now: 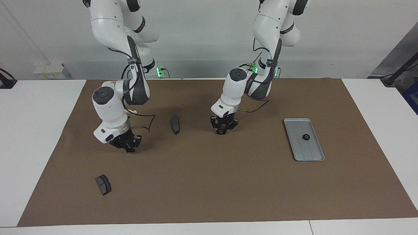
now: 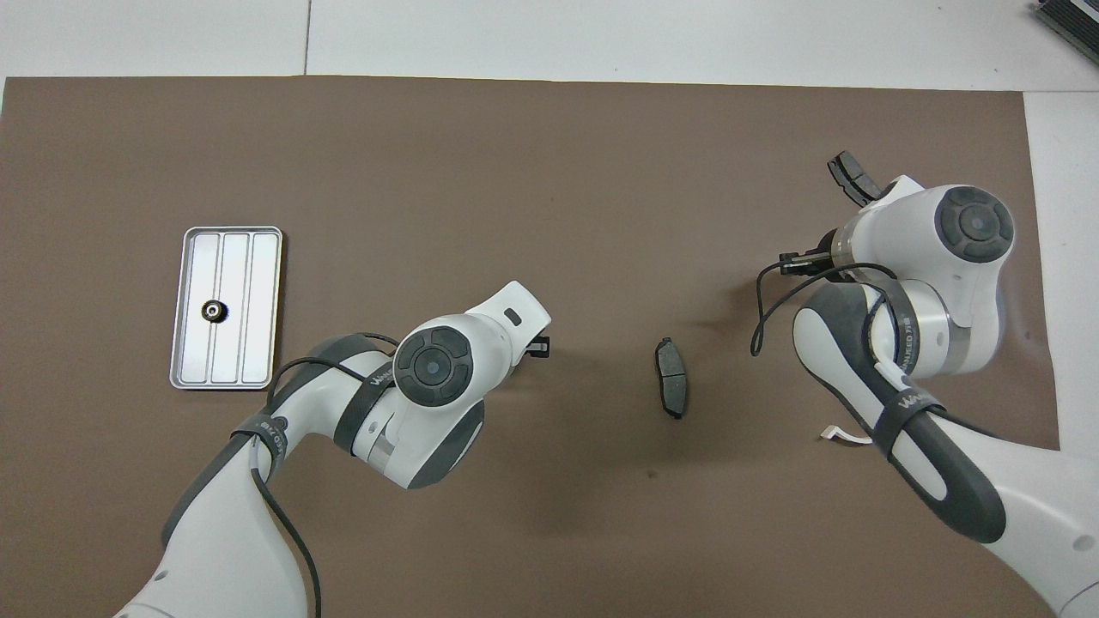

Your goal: Pick bearing gear from pile to tray

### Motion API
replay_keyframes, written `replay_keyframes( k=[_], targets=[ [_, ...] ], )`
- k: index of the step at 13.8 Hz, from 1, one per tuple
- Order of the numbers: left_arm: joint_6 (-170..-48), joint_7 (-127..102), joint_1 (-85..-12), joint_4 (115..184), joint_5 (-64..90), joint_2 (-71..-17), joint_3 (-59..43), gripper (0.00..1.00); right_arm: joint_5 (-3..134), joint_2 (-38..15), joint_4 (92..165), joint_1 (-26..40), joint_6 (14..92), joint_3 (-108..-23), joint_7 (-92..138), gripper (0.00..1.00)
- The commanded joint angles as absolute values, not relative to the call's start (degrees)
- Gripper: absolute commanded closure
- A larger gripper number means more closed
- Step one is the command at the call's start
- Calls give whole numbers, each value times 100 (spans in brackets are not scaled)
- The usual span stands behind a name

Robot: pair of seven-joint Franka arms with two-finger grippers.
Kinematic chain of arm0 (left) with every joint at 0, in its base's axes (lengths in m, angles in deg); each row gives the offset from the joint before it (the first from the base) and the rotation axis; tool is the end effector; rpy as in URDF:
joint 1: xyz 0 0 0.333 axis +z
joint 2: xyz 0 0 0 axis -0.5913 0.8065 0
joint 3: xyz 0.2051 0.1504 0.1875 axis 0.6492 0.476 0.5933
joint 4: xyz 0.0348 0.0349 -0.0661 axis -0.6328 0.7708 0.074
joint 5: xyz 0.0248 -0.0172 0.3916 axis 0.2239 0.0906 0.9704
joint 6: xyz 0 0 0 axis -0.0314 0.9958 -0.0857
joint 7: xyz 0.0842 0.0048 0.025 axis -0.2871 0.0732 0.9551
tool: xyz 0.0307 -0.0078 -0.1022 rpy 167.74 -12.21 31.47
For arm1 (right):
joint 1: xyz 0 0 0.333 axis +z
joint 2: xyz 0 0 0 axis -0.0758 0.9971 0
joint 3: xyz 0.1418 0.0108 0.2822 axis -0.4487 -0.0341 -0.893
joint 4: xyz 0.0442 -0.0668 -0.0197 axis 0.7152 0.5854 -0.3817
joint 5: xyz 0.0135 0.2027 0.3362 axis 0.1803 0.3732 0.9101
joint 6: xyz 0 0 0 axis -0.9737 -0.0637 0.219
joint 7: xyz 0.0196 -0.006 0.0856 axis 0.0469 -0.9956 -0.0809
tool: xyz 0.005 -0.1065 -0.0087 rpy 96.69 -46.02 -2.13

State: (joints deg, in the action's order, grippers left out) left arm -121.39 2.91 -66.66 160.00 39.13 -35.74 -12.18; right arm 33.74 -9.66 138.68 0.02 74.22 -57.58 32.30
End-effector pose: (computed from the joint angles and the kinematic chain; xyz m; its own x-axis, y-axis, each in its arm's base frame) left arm 0.4825 -0.3652 0.2974 0.9778 -0.0994 0.1845 -0.1272 -0.9812 0.1451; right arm 0.6162 0.0423 0.3281 0.9891 0.0662 0.1317 0.0643 -0.9978 0.0187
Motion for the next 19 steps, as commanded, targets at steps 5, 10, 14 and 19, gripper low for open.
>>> replay_keyframes(
  k=[5, 10, 14, 19],
  targets=[
    [-10583, -28, -5228, 14872, 3908, -3734, -1143, 95, 3431, -1418, 13820, 1225, 6993, -5794, 5312, 100],
    [-10159, -1897, -3619, 14993, 3899, -3928, -1152, 94, 3387, -1101, 13320, 2508, 6958, -5794, 6975, 100],
    [-10071, -3297, -2756, 15625, 3890, -4182, -1152, 92, 3317, -392, 12575, 3247, 6906, -5794, 7739, 100],
    [-10158, -3317, -2693, 15986, 3864, -4315, -1152, 88, 3308, 374, 11851, 3660, 6782, -5794, 7917, 100]
  ],
)
